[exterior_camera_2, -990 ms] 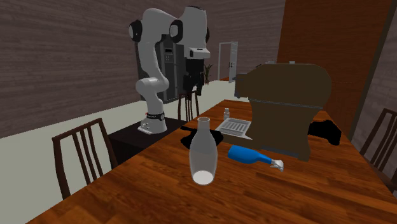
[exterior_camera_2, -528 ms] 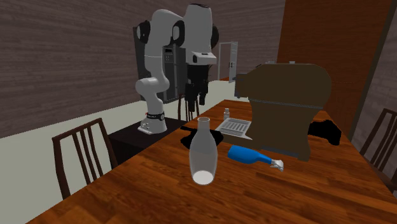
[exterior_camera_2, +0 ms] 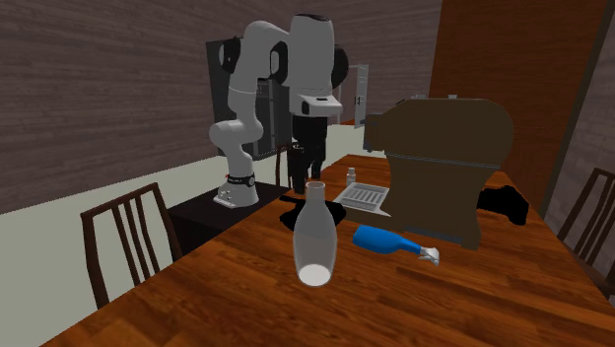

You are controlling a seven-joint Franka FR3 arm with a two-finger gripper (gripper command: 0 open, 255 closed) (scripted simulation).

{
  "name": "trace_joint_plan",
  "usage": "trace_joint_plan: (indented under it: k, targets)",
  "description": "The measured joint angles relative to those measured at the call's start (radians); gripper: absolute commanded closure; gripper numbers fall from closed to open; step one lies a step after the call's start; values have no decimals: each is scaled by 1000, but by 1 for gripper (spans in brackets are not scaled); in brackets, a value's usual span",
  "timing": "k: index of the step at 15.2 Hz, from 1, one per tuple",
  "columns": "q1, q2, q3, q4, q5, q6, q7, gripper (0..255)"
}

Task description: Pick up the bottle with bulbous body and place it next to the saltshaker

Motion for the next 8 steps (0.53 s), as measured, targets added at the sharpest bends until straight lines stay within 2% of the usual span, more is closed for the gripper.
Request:
trace_joint_plan:
  k: [8]
  targets:
    - [-2, 17, 3, -38, 9, 54, -7, 0]
